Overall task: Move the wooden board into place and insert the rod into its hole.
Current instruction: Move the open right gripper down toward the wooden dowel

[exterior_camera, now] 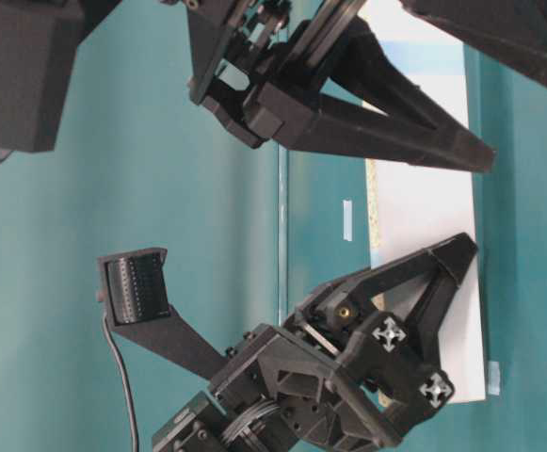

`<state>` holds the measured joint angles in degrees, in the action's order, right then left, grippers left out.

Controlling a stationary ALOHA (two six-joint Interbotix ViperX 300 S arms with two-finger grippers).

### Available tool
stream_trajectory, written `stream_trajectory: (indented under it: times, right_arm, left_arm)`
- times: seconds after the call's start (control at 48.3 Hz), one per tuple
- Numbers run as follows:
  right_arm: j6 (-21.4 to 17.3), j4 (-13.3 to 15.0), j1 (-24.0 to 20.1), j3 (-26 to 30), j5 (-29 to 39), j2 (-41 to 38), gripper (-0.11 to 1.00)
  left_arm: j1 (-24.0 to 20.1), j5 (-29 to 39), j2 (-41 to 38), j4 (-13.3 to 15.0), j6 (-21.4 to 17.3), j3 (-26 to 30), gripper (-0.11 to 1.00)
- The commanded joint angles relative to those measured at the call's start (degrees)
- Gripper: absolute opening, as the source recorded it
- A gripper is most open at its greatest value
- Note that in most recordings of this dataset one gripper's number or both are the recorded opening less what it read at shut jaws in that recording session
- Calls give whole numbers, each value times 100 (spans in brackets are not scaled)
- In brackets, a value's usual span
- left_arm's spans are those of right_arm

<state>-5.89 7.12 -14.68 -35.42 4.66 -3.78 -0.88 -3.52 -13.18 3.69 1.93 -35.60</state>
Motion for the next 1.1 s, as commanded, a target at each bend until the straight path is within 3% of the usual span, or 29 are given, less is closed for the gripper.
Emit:
stream_trajectory:
  times: [0.0, 0.269, 0.373, 0.435, 0.89, 0.994, 1.077]
  right_arm:
    - [9, 9, -18, 97, -26, 79, 74]
    - [9, 9, -9, 105, -26, 70, 74]
    - [9, 9, -9, 105, -26, 70, 74]
    - [9, 9, -9, 105, -26, 79, 74]
    - [-9, -9, -44, 264, 44, 79, 74]
    - [-62, -26, -88, 457, 334, 44, 74]
    - [-369, -62, -149, 738, 853, -44, 74]
  left_arm:
    - [35, -26, 141, 9, 62, 97, 22]
    - [44, -53, 114, 9, 53, 149, 25]
    - [44, -53, 114, 9, 62, 149, 55]
    - [44, -53, 114, 9, 53, 158, 67]
    - [44, 18, 176, 9, 44, 97, 63]
    - [44, 70, 220, 9, 53, 53, 63]
    - [44, 70, 237, 9, 53, 9, 62]
